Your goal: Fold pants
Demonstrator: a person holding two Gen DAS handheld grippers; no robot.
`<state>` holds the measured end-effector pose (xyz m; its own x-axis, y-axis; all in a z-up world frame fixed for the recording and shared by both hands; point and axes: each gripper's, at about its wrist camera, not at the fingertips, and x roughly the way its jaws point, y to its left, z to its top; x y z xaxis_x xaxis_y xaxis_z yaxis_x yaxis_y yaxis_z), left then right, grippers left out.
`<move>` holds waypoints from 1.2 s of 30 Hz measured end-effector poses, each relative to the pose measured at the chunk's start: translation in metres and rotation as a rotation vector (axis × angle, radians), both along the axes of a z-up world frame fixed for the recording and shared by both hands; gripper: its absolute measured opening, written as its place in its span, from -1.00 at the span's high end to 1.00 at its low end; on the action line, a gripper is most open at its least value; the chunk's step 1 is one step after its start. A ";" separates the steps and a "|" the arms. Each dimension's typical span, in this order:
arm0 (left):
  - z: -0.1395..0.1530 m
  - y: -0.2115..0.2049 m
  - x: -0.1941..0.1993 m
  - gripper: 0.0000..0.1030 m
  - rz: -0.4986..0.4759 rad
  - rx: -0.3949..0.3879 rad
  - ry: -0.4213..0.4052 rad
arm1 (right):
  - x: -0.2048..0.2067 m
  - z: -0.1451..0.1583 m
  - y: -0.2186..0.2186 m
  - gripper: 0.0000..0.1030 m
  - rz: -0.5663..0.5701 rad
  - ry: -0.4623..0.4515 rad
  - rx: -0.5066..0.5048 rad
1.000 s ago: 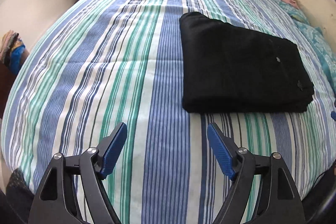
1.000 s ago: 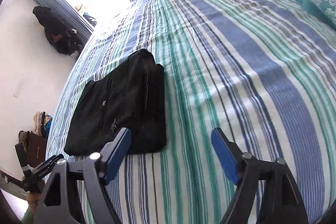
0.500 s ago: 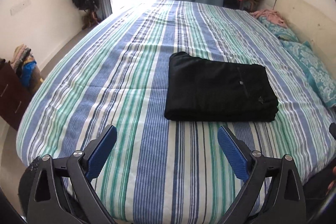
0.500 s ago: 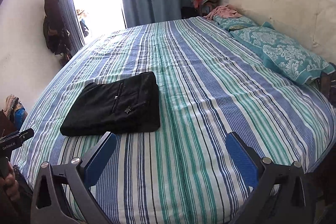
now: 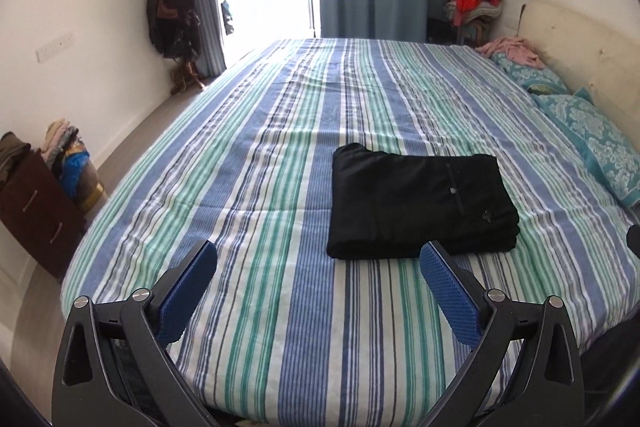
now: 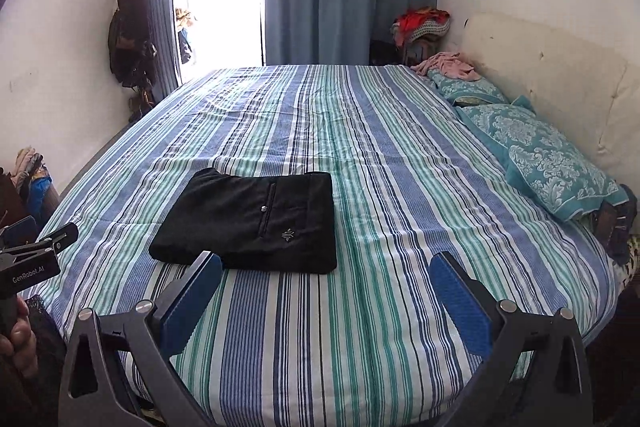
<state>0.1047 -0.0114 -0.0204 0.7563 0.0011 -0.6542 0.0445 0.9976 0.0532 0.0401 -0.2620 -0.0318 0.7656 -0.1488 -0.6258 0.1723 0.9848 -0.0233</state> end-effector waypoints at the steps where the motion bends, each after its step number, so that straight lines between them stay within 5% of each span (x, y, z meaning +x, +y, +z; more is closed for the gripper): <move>1: 0.001 -0.001 -0.001 -0.98 -0.004 0.007 -0.004 | -0.001 0.000 0.001 -1.00 0.002 0.000 -0.001; 16: 0.012 -0.002 -0.014 -0.99 -0.019 0.063 -0.032 | -0.010 0.005 0.029 -1.00 0.036 0.008 -0.089; 20: 0.018 -0.006 -0.021 -0.99 0.069 0.152 -0.058 | -0.009 0.012 0.035 -1.00 0.049 0.014 -0.090; 29: 0.009 -0.017 -0.021 -0.99 0.000 0.213 0.029 | -0.006 0.016 0.046 -1.00 0.059 0.042 -0.114; 36: 0.004 -0.002 -0.016 -0.99 -0.018 0.067 0.106 | -0.003 -0.005 0.053 -1.00 0.060 0.111 -0.077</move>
